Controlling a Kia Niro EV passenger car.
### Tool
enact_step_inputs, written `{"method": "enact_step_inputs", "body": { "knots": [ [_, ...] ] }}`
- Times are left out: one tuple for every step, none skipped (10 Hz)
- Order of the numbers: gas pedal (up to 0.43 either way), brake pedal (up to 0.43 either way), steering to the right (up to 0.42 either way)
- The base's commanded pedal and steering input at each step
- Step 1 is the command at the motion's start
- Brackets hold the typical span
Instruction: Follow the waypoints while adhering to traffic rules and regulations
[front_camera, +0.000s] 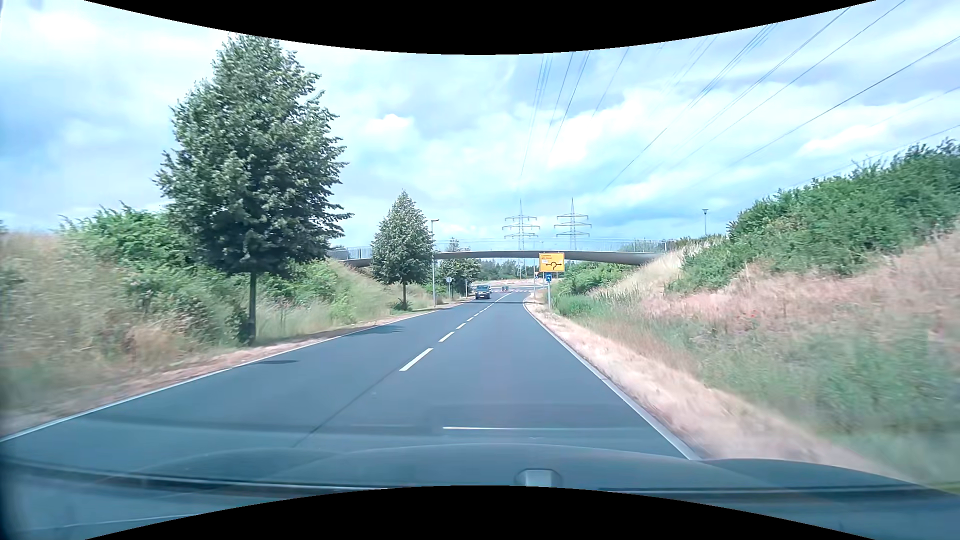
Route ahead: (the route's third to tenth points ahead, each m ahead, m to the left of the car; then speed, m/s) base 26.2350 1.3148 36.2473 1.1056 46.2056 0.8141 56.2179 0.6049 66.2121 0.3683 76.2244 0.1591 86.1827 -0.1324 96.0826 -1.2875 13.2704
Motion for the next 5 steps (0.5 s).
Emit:
{"method": "enact_step_inputs", "body": {
  "knots": [
    [0.118,0.018,0.001],
    [0.118,0.018,0.001],
    [0.118,0.012,0.002],
    [0.118,0.012,0.001],
    [0.118,0.018,0.001]
  ]
}}
